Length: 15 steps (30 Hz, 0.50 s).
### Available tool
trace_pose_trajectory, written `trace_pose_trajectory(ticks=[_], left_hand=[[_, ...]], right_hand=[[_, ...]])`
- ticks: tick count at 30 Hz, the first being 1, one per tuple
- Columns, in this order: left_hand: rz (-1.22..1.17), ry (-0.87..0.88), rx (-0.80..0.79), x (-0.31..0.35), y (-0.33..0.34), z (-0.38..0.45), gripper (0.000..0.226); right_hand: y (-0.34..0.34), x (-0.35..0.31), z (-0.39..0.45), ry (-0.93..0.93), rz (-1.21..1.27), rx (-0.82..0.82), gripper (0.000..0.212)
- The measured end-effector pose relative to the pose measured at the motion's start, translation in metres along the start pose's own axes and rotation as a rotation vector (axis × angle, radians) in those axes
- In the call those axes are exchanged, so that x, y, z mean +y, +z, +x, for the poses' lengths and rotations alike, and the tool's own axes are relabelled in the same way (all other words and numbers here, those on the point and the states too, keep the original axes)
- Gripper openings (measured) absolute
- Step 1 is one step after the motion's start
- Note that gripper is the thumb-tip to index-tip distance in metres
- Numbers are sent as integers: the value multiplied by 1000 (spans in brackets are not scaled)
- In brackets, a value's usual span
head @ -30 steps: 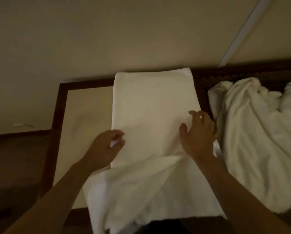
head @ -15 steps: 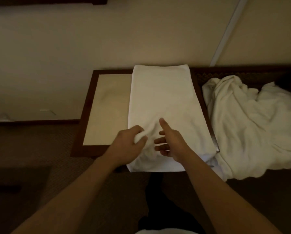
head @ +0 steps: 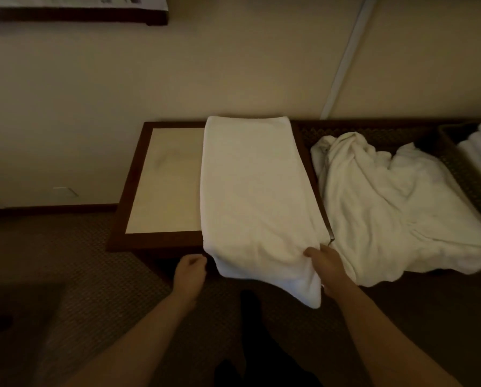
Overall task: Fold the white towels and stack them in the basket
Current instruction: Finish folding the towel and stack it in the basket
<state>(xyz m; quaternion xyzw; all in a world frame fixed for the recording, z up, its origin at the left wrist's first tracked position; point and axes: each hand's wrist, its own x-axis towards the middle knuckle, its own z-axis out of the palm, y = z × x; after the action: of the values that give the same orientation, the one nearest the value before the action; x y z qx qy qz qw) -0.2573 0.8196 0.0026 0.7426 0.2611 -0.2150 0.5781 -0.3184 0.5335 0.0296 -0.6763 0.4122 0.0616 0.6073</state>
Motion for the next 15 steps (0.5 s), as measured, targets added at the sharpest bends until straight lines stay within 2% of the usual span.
trace_pose_trajectory(ticks=[3, 5, 7, 9, 12, 15], left_hand=[[-67, -140, 2, -9, 0, 25, 40], [-148, -139, -32, -4, 9, 28, 35], [-221, -99, -75, 6, 19, 23, 18], [-287, -103, -87, 10, 25, 25, 21], [-421, -175, -155, 7, 24, 32, 38], [-463, -151, -223, 8, 21, 35, 36]], right_hand=[[0, 4, 10, -38, 88, -34, 24], [-2, 0, 11, -95, 132, -21, 15], [-6, -5, 12, -141, 229, -32, 16], [-12, -5, 16, -132, 277, 0, 16], [-20, 0, 28, -65, 161, 6, 26], [-20, 1, 38, -69, 64, -82, 27]])
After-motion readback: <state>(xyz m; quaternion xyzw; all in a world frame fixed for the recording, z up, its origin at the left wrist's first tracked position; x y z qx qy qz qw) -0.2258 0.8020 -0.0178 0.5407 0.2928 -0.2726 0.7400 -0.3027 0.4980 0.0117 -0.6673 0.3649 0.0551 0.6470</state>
